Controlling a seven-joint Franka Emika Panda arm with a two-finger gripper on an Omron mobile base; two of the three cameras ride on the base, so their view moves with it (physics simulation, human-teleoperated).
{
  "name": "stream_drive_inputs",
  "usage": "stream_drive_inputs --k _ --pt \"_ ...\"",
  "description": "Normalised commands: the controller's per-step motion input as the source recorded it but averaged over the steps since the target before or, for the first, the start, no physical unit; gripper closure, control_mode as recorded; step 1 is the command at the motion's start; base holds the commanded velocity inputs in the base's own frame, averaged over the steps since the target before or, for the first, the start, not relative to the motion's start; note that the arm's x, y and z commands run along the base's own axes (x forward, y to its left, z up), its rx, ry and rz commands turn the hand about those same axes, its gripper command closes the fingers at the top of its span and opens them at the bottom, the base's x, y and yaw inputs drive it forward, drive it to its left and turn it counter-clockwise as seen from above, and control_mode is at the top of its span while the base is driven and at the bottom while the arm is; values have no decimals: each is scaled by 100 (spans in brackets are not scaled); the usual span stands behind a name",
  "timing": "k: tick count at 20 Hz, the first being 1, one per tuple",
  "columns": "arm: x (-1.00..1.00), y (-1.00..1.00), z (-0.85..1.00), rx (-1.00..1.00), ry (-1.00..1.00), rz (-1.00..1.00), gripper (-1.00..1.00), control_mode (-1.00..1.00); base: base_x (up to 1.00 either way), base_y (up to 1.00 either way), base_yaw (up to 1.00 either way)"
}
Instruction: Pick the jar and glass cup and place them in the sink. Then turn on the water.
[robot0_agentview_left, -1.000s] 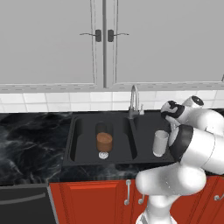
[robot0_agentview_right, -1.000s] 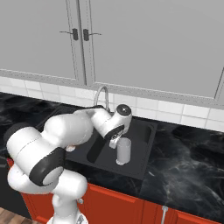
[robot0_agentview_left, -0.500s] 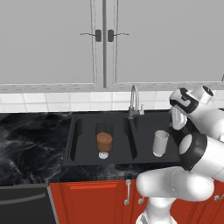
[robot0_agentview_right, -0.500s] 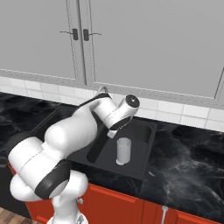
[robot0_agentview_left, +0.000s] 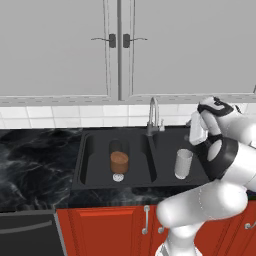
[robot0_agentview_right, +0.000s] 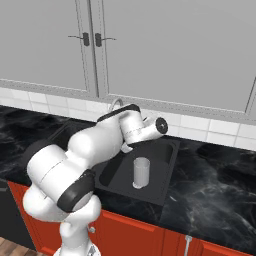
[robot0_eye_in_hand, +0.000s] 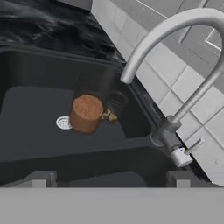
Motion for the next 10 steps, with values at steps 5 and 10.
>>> stream_drive_inputs --k 5,10 --pt "57 8 0 27 -5 -1 -100 -100 0 0 0" --pt "53 18 0 27 0 -4 -100 -100 0 0 0"
